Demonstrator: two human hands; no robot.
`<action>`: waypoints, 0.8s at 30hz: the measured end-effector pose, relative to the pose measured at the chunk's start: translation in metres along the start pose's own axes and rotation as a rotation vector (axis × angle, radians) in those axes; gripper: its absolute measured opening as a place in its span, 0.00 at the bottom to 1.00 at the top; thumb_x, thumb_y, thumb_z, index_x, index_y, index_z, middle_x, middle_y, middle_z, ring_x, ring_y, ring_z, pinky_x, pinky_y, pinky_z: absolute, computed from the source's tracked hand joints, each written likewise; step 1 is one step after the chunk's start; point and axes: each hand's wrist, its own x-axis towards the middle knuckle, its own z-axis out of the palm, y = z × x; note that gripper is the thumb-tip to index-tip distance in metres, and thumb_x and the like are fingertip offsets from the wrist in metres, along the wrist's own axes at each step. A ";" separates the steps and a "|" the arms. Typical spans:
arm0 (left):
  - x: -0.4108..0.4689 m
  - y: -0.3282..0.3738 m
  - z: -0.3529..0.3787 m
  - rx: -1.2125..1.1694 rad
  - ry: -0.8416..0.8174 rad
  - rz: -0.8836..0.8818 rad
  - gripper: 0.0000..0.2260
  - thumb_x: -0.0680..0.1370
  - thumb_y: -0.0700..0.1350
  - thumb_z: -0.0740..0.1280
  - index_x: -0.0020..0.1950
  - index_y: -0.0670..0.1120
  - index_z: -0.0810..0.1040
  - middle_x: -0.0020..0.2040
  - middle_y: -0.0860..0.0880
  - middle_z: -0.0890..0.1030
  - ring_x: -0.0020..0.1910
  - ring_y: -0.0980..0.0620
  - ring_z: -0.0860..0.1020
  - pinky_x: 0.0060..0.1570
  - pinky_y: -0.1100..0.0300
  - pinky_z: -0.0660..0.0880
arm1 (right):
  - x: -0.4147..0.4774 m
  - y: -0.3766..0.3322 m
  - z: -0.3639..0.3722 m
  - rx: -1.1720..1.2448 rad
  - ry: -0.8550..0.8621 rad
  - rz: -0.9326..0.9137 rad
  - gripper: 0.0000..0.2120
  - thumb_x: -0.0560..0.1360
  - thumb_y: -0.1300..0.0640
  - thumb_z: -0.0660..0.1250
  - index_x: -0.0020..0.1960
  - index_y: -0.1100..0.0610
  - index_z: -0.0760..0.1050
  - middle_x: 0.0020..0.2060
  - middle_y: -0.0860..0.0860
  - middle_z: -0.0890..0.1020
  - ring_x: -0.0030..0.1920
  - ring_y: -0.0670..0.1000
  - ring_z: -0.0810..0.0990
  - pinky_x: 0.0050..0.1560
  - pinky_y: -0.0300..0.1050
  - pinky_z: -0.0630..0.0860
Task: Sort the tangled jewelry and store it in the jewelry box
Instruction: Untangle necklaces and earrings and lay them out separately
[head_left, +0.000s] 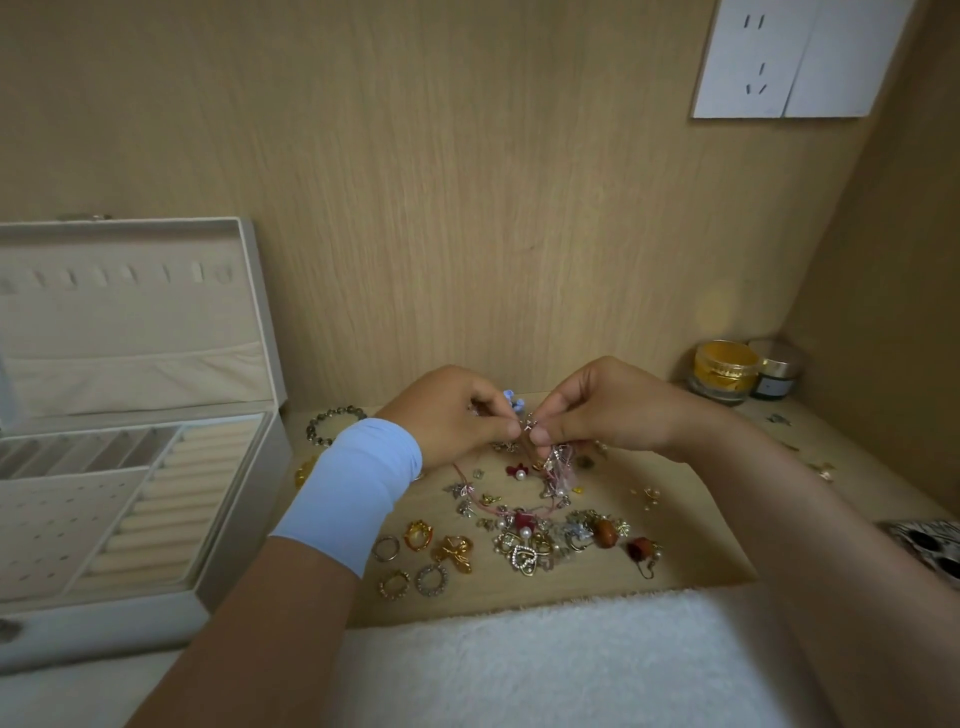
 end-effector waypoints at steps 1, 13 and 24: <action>0.001 -0.002 0.000 -0.041 0.006 0.002 0.06 0.75 0.48 0.74 0.39 0.57 0.83 0.41 0.61 0.80 0.40 0.69 0.76 0.44 0.68 0.67 | 0.000 0.001 -0.001 0.007 -0.004 0.004 0.02 0.74 0.60 0.74 0.45 0.57 0.86 0.37 0.50 0.86 0.35 0.39 0.78 0.36 0.31 0.73; -0.001 -0.007 0.002 -0.190 -0.042 -0.089 0.04 0.77 0.44 0.72 0.43 0.51 0.84 0.38 0.55 0.86 0.44 0.59 0.83 0.56 0.58 0.76 | 0.005 0.008 0.004 0.044 0.078 0.013 0.08 0.76 0.59 0.72 0.50 0.63 0.85 0.44 0.58 0.87 0.39 0.49 0.83 0.42 0.38 0.80; -0.003 -0.006 -0.003 -0.186 -0.019 -0.012 0.05 0.77 0.42 0.72 0.43 0.53 0.84 0.38 0.54 0.86 0.43 0.57 0.84 0.60 0.52 0.77 | 0.007 0.001 0.016 0.141 0.090 -0.008 0.10 0.80 0.58 0.68 0.51 0.66 0.82 0.37 0.55 0.84 0.39 0.54 0.78 0.43 0.47 0.76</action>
